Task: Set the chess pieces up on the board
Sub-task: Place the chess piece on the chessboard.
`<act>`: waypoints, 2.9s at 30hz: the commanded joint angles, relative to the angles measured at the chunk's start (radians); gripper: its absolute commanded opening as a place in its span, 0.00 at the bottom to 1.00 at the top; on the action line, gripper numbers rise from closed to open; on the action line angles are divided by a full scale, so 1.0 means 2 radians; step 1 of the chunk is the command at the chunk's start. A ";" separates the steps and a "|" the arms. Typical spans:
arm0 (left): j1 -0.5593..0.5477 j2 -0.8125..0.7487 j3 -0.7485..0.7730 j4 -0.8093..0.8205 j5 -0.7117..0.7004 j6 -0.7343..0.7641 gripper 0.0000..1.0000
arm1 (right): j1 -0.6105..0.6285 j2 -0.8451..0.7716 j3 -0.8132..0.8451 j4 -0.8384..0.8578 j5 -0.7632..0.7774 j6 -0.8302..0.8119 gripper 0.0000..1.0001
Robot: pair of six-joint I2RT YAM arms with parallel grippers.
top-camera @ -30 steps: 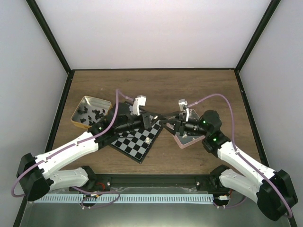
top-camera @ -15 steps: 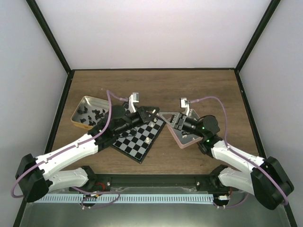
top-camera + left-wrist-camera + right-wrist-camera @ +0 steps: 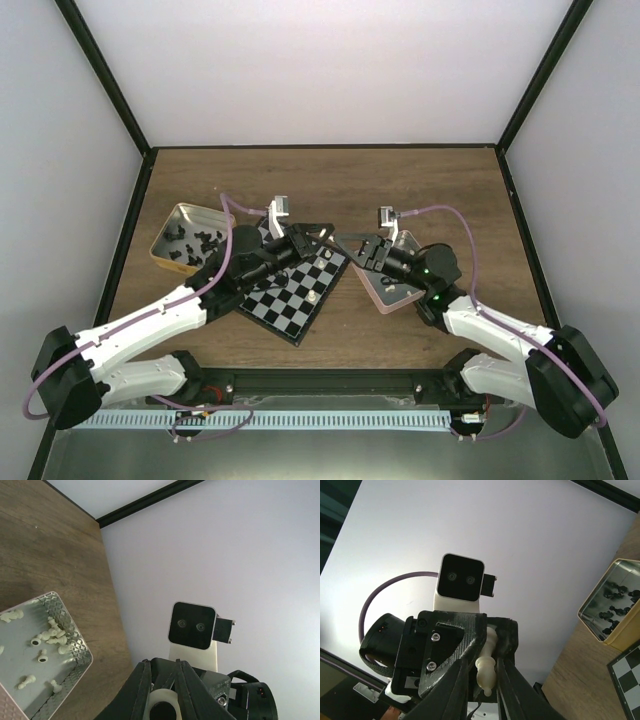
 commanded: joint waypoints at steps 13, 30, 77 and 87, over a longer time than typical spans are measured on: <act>0.000 0.007 -0.012 0.000 -0.009 0.002 0.10 | 0.009 0.006 0.029 -0.040 0.011 -0.003 0.01; 0.002 -0.147 0.072 -0.372 -0.370 0.289 0.87 | 0.052 0.080 0.244 -0.700 0.191 -0.334 0.01; 0.002 -0.351 0.010 -0.347 -0.495 0.322 0.90 | 0.253 0.426 0.559 -1.003 0.362 -0.401 0.21; 0.002 -0.347 0.010 -0.349 -0.495 0.322 0.90 | 0.253 0.421 0.552 -0.981 0.352 -0.403 0.11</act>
